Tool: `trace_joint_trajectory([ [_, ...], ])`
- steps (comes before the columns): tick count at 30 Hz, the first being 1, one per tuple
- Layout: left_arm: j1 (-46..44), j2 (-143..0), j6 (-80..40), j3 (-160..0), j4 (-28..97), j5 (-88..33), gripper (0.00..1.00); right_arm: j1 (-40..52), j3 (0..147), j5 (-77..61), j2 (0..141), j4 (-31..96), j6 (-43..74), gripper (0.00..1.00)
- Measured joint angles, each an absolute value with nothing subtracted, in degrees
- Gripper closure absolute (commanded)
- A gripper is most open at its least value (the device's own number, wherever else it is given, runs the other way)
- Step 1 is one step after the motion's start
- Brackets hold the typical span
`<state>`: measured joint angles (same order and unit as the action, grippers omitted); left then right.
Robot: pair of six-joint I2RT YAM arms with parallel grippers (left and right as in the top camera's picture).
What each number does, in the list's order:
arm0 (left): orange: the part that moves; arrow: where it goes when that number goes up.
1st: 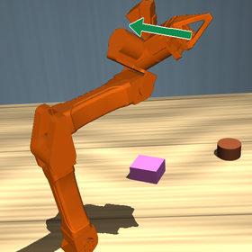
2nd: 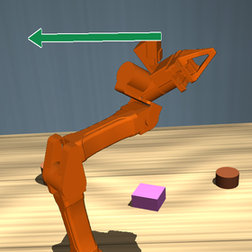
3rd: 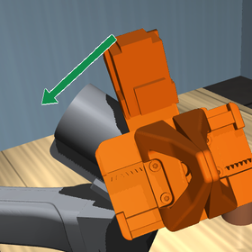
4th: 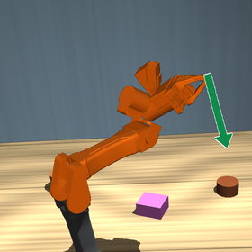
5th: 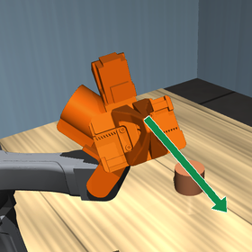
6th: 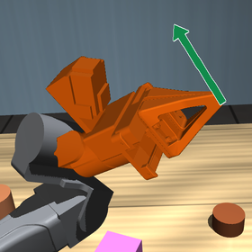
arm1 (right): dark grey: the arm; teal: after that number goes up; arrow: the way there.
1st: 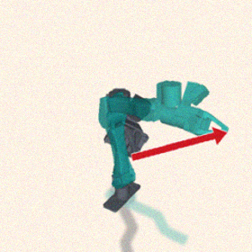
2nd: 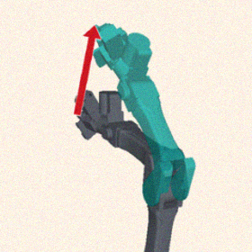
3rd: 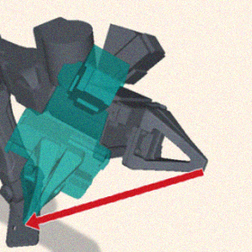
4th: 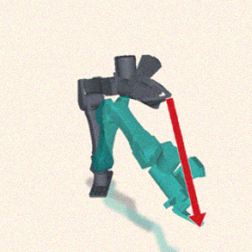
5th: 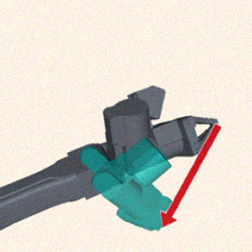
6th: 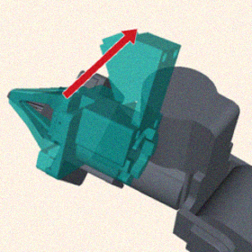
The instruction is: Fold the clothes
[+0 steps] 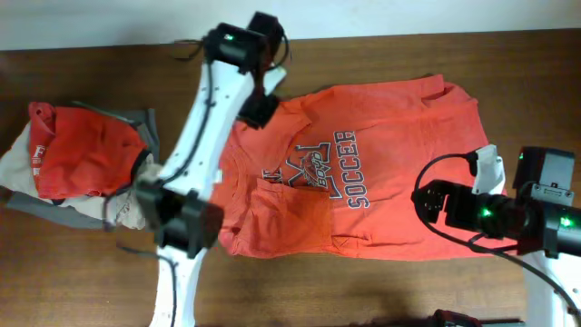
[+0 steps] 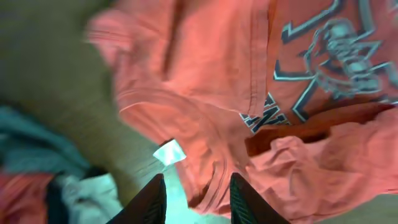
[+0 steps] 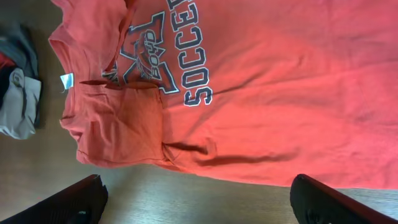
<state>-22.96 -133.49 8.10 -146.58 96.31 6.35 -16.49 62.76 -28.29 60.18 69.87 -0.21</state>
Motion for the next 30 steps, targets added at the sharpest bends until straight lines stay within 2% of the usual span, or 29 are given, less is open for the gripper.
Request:
trace_joint_trajectory([
  [2, -22.7, -128.7, 6.8, -146.6, 96.2, 7.1, 0.55, -16.5, 62.8, -28.3, 60.7, 69.9, -0.2, 0.01],
  [4, -22.5, -123.6, 5.5, -146.6, 95.0, 8.1, 0.50, -16.5, 62.8, -28.3, 61.3, 69.9, -0.2, 0.01],
  [10, -22.2, -110.2, 4.1, -147.6, 93.8, 11.6, 0.50, -16.5, 62.8, -28.3, 63.3, 69.8, -0.2, 0.01],
  [22, -22.2, -100.2, 0.4, -147.3, 96.6, 16.6, 0.50, -16.5, 62.8, -29.2, 63.2, 67.9, -0.2, 0.01],
  [30, -22.2, -86.0, -2.0, -141.3, 96.7, 21.3, 0.49, -16.5, 62.8, -32.5, 61.0, 65.8, -0.3, 0.01],
])
